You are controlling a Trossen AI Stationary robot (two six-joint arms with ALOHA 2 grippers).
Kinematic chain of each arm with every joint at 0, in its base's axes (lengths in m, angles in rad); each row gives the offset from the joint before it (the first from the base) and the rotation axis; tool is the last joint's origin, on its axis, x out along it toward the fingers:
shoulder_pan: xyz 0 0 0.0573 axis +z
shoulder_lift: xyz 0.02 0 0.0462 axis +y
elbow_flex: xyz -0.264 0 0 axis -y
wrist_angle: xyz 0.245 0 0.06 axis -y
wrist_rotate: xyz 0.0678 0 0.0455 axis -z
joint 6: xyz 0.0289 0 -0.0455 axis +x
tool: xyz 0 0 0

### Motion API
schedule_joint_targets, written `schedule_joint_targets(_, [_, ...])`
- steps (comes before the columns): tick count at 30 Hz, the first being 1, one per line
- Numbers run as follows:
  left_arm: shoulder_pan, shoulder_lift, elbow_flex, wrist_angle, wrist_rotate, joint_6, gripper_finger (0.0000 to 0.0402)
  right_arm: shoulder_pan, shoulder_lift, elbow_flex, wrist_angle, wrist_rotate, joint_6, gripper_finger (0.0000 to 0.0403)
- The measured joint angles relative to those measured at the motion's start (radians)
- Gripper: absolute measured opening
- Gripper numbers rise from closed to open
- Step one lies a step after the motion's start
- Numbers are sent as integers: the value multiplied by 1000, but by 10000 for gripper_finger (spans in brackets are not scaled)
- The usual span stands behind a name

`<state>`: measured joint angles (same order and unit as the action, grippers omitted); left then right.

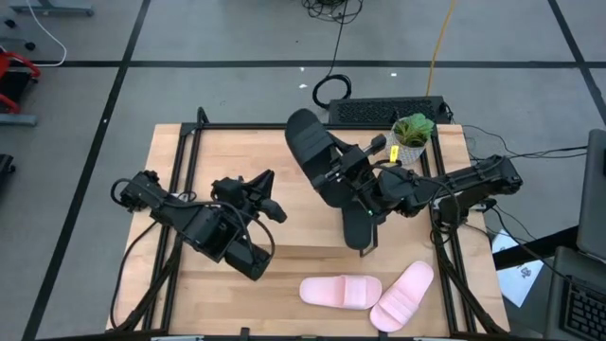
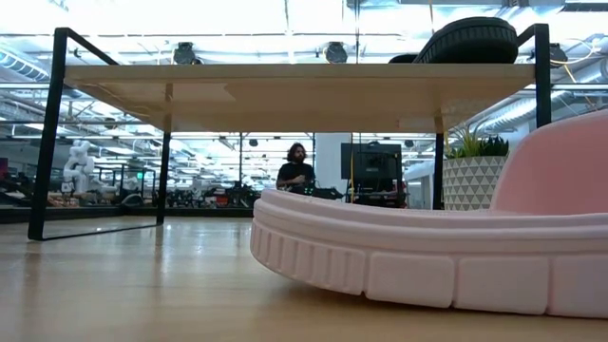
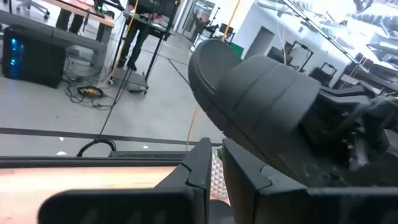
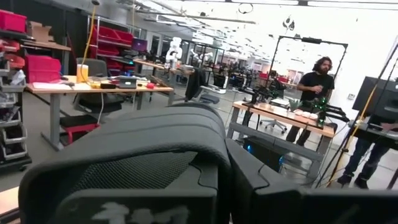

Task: Pick and place slides into the shelf
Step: Put the black slipper on the shelf

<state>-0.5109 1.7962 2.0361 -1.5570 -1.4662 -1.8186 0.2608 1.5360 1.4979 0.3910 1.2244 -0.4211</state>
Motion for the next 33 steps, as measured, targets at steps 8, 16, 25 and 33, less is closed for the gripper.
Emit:
schedule_joint_targets(8, [45, 0, 0, 139, 0, 216, 37, -23, 0, 0, -36, -117, 91, 0])
schedule_joint_targets(16, [39, 11, -7, 208, 22, 352, 37, -61, 0, 0, -85, -128, 84, 0])
schedule_joint_targets(25, [-5, 27, -5, 357, 104, 352, 37, -128, 0, 0, -104, -252, 126, 0])
schedule_joint_targets(33, [-41, 51, -6, 357, 107, 146, 37, -185, 0, 0, -104, -340, 170, 0])
